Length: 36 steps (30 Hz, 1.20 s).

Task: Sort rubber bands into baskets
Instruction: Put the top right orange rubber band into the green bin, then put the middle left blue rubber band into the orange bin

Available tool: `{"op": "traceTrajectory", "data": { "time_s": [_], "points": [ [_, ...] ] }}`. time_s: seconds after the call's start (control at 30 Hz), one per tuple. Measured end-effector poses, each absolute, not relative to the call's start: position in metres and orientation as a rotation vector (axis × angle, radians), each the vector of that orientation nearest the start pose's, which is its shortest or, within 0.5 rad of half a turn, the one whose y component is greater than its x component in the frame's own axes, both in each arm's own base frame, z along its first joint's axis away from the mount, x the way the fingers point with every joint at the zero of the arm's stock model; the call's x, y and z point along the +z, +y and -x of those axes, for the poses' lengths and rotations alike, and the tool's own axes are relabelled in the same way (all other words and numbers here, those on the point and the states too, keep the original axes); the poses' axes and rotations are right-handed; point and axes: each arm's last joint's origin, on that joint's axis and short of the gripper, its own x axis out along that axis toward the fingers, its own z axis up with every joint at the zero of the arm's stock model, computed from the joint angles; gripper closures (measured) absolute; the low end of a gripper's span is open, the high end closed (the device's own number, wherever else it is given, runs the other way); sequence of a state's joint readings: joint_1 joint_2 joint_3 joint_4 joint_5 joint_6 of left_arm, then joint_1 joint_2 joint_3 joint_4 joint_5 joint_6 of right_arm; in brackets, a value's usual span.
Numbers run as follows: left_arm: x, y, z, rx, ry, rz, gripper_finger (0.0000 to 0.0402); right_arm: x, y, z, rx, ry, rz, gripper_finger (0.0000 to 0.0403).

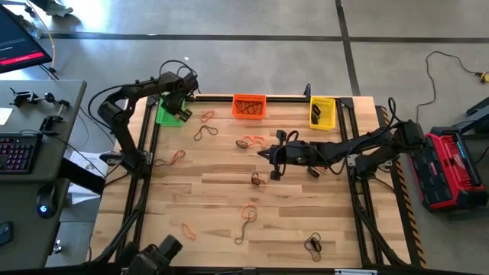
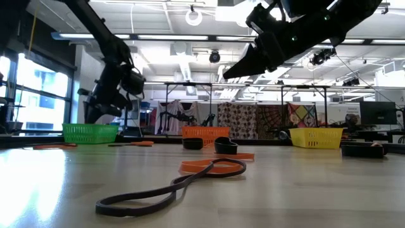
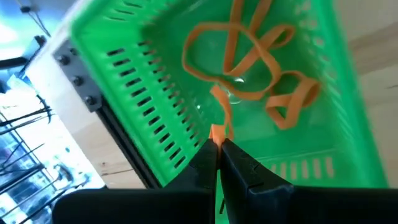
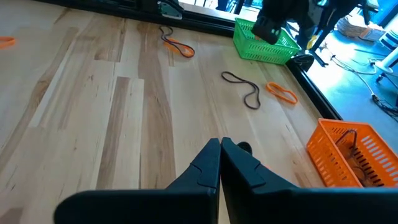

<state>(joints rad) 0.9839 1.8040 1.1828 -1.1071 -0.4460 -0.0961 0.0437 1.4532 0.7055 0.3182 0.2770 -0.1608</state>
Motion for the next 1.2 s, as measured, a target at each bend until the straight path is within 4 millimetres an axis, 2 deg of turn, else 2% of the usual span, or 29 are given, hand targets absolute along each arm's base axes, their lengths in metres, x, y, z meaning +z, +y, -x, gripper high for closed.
{"op": "traceTrajectory", "data": {
  "time_s": [0.17,0.37,0.57,0.83,1.0,1.2],
  "points": [
    [0.161,0.260,-0.155,1.027,1.787,0.589,0.0401,0.203,0.005,-0.296,-0.196,0.443,0.223,0.0403],
    [0.157,0.260,-0.157,0.957,1.821,0.543,0.0390,0.203,0.005,-0.296,-0.196,0.443,0.223,0.0403],
    [0.157,0.257,-0.162,0.890,1.849,0.485,0.0357,0.203,0.005,-0.296,-0.196,0.443,0.223,0.0403],
    [0.159,0.253,-0.168,0.913,1.896,0.386,0.0294,0.202,0.005,-0.296,-0.195,0.451,0.224,0.0403],
    [0.167,0.251,-0.165,0.935,1.912,0.334,0.0262,0.203,0.005,-0.296,-0.195,0.451,0.224,0.0403],
    [0.196,0.242,-0.160,0.963,1.840,0.308,0.0253,0.203,0.005,-0.296,-0.195,0.451,0.224,0.0403]
  ]
}}
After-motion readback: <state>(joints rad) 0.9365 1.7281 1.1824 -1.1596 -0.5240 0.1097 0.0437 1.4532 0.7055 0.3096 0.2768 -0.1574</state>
